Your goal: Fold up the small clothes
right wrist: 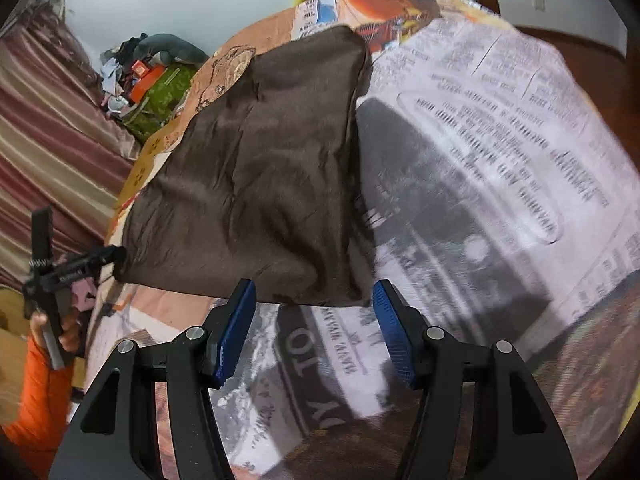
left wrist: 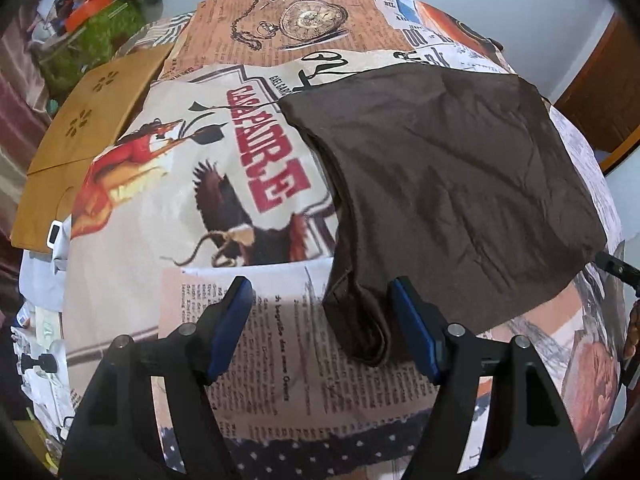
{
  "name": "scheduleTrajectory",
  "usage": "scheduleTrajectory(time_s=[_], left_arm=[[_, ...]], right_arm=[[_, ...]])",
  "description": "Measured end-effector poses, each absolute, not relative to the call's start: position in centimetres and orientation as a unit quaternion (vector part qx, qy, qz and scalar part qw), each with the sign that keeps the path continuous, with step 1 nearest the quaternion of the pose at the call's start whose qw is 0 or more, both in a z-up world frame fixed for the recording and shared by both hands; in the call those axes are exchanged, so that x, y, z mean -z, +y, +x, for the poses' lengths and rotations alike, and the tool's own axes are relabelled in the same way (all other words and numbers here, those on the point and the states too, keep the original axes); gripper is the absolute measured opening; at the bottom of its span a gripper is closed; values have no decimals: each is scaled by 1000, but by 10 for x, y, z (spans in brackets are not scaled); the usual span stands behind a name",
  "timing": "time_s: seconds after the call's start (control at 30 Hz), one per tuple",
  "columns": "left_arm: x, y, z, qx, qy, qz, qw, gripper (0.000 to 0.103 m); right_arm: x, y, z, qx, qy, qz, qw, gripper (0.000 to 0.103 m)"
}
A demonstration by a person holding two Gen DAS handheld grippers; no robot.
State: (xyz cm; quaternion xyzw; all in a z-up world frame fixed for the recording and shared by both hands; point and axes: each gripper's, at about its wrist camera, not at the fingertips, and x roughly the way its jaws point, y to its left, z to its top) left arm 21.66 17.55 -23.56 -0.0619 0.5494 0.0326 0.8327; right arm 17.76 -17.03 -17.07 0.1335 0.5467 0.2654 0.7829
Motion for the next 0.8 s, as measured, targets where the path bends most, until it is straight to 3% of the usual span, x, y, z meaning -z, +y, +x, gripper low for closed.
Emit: scheduleTrajectory(time_s=[0.17,0.4,0.8], left_arm=[[214,181,230,-51,528,-45,847,72],[198,186,273,-62,508,-20,859,72],[233,168,381,8,532,33,846,72]], right_arm=[[175,-163,185,-270,549,130,780,12],[162,-169,201,-264,517,79,810,10],[156,-179,284,-219,494,16,841,10]])
